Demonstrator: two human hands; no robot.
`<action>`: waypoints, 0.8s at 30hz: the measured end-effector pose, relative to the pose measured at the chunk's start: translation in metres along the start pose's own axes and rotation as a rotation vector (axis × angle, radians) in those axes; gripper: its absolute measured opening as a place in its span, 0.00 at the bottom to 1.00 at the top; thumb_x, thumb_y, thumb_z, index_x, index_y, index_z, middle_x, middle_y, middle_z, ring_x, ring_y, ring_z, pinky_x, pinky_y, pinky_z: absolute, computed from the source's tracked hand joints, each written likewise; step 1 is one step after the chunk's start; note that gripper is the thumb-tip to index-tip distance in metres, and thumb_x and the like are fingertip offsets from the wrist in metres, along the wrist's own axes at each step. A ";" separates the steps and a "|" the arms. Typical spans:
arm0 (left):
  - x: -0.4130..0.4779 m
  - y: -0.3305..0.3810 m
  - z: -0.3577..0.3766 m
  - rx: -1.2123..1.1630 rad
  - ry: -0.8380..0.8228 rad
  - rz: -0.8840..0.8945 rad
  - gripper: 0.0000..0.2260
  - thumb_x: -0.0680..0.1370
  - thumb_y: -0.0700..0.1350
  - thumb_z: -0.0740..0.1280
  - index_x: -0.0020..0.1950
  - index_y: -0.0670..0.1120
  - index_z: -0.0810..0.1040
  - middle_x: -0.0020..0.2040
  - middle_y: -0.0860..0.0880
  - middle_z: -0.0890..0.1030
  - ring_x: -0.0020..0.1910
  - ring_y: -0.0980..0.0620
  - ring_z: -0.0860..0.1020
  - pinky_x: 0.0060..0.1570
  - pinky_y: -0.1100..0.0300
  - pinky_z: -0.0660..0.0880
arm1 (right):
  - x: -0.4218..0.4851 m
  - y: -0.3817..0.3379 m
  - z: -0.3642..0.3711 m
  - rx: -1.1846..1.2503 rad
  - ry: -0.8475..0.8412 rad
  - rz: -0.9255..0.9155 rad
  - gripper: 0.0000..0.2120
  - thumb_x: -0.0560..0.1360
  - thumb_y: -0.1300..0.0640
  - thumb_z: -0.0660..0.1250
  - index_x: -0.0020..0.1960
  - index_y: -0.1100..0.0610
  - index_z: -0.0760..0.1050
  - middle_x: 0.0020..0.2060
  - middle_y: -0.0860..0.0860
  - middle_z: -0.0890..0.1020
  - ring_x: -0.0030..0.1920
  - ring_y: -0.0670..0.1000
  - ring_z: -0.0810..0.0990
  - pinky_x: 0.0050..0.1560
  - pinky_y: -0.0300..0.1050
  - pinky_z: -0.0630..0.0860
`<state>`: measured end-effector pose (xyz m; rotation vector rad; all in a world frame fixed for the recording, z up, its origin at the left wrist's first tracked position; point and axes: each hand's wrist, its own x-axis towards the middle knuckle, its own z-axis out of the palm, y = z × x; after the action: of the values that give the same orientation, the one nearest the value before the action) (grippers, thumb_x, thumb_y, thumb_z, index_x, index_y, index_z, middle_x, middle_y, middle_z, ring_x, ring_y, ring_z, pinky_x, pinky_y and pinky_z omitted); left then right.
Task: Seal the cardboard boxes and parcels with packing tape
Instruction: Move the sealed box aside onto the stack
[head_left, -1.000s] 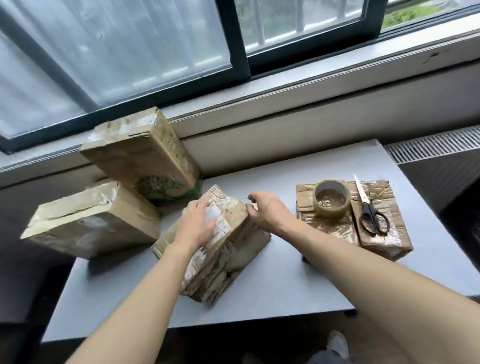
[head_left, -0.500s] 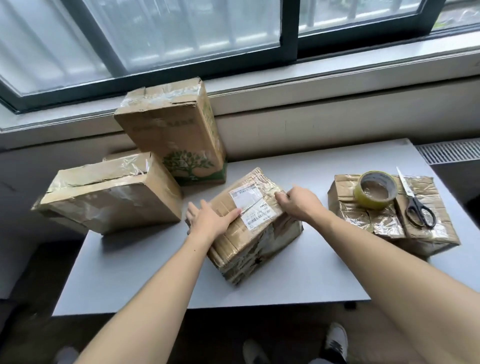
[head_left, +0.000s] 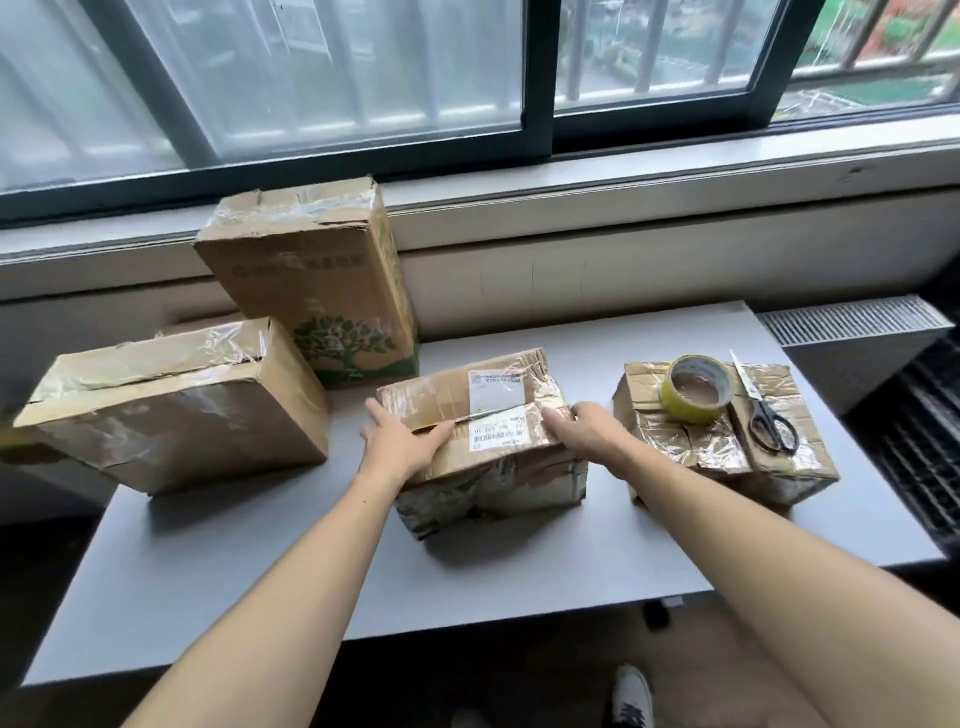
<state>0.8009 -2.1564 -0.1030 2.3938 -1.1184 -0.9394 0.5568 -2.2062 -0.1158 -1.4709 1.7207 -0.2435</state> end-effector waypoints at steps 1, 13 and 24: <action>0.000 -0.004 0.001 -0.023 -0.016 -0.075 0.54 0.71 0.67 0.71 0.79 0.40 0.41 0.77 0.37 0.59 0.72 0.39 0.67 0.69 0.50 0.68 | 0.000 0.000 0.001 0.047 -0.036 -0.015 0.27 0.78 0.40 0.64 0.62 0.63 0.77 0.57 0.58 0.82 0.58 0.58 0.80 0.56 0.47 0.76; -0.012 -0.010 0.010 0.020 0.133 -0.130 0.30 0.74 0.69 0.63 0.55 0.43 0.79 0.52 0.42 0.83 0.51 0.39 0.79 0.53 0.49 0.78 | 0.010 0.014 0.015 0.207 0.054 -0.077 0.22 0.79 0.42 0.63 0.59 0.61 0.74 0.55 0.58 0.82 0.55 0.58 0.79 0.55 0.53 0.77; -0.002 -0.006 0.011 0.061 0.185 -0.254 0.30 0.74 0.68 0.64 0.59 0.43 0.78 0.56 0.42 0.82 0.54 0.38 0.79 0.53 0.51 0.76 | 0.021 0.000 0.013 0.219 -0.018 0.039 0.31 0.79 0.37 0.62 0.66 0.63 0.65 0.60 0.58 0.76 0.59 0.59 0.77 0.57 0.52 0.76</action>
<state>0.7953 -2.1518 -0.1135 2.6550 -0.8002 -0.7468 0.5670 -2.2205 -0.1335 -1.2754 1.6504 -0.3836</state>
